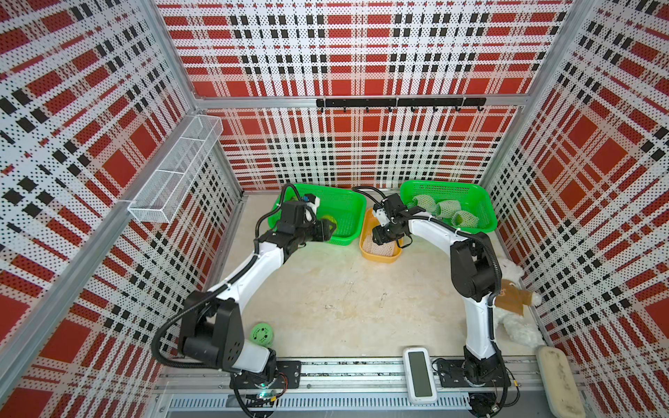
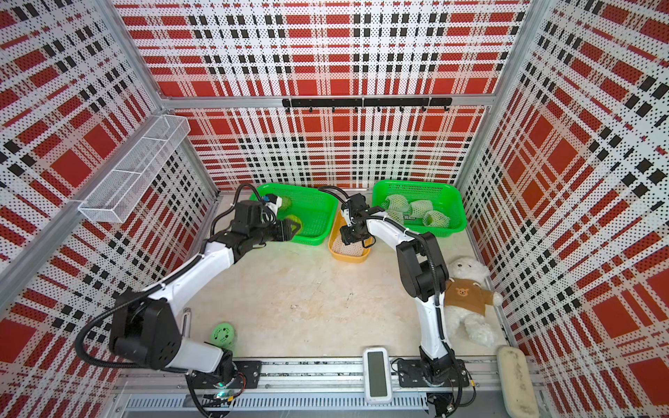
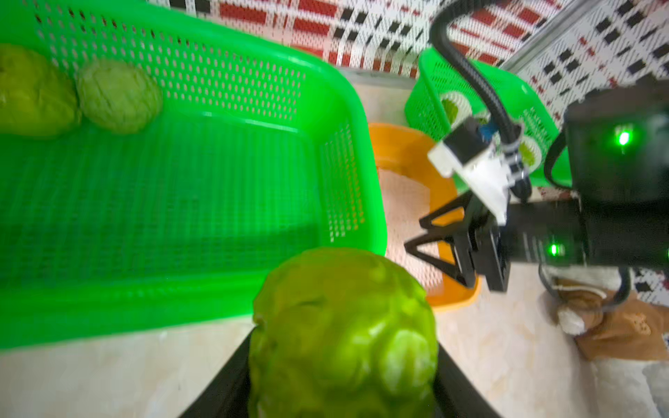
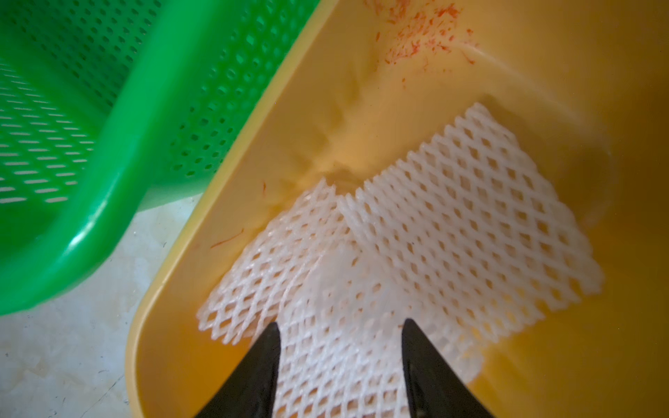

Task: Sleeve custard apples in foam nets
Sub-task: Place the custard apple at the center of the board.

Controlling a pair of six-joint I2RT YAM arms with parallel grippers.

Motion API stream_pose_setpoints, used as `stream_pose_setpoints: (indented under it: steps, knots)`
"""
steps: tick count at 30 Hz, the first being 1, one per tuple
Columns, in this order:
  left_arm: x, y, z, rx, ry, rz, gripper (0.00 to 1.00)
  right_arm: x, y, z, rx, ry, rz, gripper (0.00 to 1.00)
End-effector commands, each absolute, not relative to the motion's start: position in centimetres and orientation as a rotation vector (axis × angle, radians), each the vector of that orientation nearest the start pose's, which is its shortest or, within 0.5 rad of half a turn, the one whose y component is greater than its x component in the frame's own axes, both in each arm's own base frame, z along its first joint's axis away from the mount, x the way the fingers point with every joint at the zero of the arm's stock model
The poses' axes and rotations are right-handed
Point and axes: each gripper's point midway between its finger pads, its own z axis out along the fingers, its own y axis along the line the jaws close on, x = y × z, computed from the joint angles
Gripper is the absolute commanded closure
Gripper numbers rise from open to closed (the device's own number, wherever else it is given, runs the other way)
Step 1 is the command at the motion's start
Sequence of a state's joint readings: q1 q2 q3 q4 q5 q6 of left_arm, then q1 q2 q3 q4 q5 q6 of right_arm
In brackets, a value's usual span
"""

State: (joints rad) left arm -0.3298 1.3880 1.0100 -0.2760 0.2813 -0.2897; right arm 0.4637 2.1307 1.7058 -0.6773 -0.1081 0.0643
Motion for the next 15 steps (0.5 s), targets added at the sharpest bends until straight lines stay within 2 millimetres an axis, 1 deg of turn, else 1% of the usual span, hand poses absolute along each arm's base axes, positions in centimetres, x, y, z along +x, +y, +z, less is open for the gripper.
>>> stream_pose_setpoints:
  steps: [1, 4, 7, 10, 13, 15]
  knots:
    - [33.4, -17.9, 18.4, 0.212, 2.308, -0.620, 0.67, 47.2, 24.8, 7.1, -0.548, 2.619, 0.228, 0.45]
    - [29.8, -18.0, 17.0, 0.221, 2.346, -0.625, 0.67, 47.3, 24.3, 6.6, -0.556, 2.622, 0.133, 0.44]
    - [26.8, -18.3, 15.6, 0.231, 2.379, -0.641, 0.67, 47.1, 24.1, 6.0, -0.569, 2.629, 0.076, 0.45]
    - [24.5, -18.8, 14.0, 0.247, 2.418, -0.648, 0.67, 47.0, 23.5, 5.4, -0.585, 2.642, -0.014, 0.51]
    - [22.7, -19.5, 12.1, 0.266, 2.474, -0.655, 0.66, 46.9, 23.6, 5.0, -0.600, 2.653, -0.012, 0.57]
    - [21.7, -20.0, 10.9, 0.288, 2.510, -0.654, 0.65, 47.0, 23.9, 4.8, -0.606, 2.657, 0.011, 0.65]
